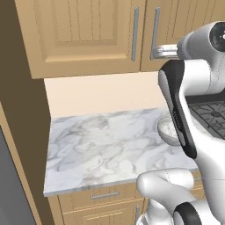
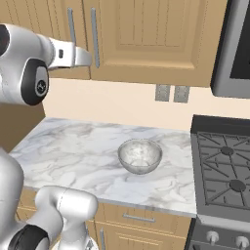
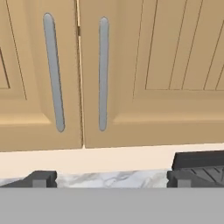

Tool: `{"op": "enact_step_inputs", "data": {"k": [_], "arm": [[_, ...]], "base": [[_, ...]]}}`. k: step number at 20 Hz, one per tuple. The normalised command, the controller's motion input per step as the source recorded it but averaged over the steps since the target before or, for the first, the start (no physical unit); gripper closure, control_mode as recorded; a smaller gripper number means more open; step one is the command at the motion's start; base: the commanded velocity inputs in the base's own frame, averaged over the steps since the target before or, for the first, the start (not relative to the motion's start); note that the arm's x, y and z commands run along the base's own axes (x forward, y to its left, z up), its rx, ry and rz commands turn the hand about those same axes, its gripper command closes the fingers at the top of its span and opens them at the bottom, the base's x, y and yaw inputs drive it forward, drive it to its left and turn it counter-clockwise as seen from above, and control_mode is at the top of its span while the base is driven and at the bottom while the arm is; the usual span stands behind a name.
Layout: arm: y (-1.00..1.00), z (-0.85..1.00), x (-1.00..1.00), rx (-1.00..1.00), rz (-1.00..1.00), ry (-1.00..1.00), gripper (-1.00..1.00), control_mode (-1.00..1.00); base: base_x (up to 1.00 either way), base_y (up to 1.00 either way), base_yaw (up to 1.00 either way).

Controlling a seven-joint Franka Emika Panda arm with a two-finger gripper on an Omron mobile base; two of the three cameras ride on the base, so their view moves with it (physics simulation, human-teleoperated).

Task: Open the cabinet. Pick the kiwi and peach from the cabinet and place them into the bowl. Then close the cabinet.

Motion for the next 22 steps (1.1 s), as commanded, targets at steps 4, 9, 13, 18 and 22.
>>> {"op": "enact_step_inputs", "data": {"k": [4,9,13,18,22], "arm": [[-0.07,0.09,0.0,0.04,0.04,-0.03,-1.0,-1.0],[-0.04,0.0,0.01,0.02,0.05,-0.11,-1.0,-1.0],[-0.05,0.0,0.02,0.03,0.05,-0.14,-1.0,-1.0],[-0.02,0.0,0.21,0.03,0.03,-0.09,-1.0,-1.0],[0.0,0.0,0.32,0.03,0.05,-0.01,-1.0,-1.0]], "base": [[0.0,0.0,0.0],[0.0,0.0,0.0],[0.0,0.0,0.0],[0.0,0.0,0.0],[0.0,0.0,0.0]]}}
